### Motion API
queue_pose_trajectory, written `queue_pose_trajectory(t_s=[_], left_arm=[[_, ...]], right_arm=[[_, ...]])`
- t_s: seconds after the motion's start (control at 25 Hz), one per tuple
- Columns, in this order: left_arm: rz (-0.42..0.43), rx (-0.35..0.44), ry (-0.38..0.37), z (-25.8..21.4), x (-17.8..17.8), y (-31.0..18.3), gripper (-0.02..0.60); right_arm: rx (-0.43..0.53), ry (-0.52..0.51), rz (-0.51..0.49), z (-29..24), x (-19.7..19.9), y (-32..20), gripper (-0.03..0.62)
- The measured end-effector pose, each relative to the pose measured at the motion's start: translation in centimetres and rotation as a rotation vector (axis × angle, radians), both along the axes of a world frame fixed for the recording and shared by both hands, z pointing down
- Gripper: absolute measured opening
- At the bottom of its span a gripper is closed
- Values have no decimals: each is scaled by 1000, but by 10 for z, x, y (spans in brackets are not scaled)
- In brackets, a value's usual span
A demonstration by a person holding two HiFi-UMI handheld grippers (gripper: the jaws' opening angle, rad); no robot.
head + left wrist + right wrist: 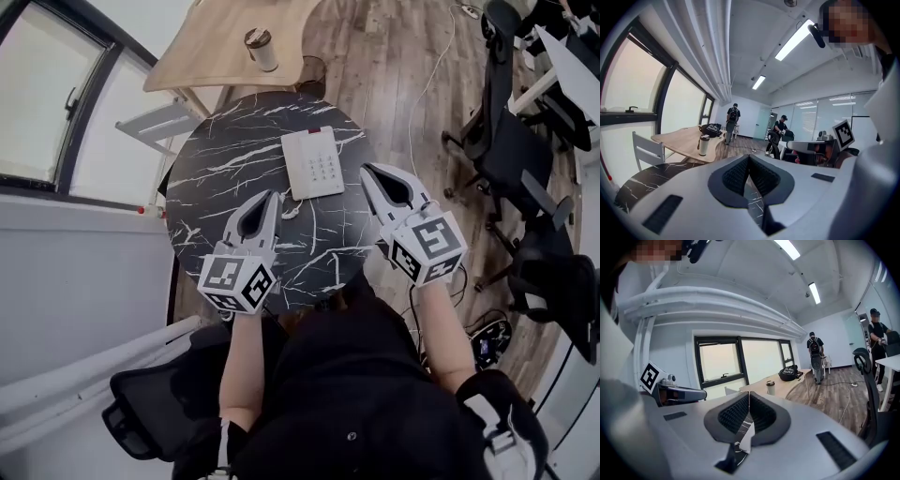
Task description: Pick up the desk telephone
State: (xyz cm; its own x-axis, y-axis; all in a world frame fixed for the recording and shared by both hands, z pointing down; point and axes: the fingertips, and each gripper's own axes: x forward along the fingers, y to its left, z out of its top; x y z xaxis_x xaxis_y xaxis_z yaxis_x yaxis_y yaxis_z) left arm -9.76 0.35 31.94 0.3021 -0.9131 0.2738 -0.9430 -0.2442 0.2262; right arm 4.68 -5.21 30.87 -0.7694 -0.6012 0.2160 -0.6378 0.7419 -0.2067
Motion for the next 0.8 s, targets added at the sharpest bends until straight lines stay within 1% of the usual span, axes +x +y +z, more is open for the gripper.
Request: queue_pose_trajectory(t_s=[0.16, 0.32, 0.48, 0.64, 0.8], left_arm=[[-25, -32, 17, 16, 2, -17, 15], [-54, -85, 29, 38, 6, -28, 17], [-74, -138, 39, 62, 7, -36, 17], [-88, -190, 60, 83, 1, -42, 17], [-78, -233, 68, 105, -7, -45, 18]], right_arm=[[-39, 16, -37, 22, -5, -21, 32], [-93, 33, -76, 49, -8, -39, 32], [-147, 63, -90, 78, -12, -56, 32], [-195, 91, -104, 102, -21, -62, 32], [-251, 114, -105, 128, -29, -61, 34]])
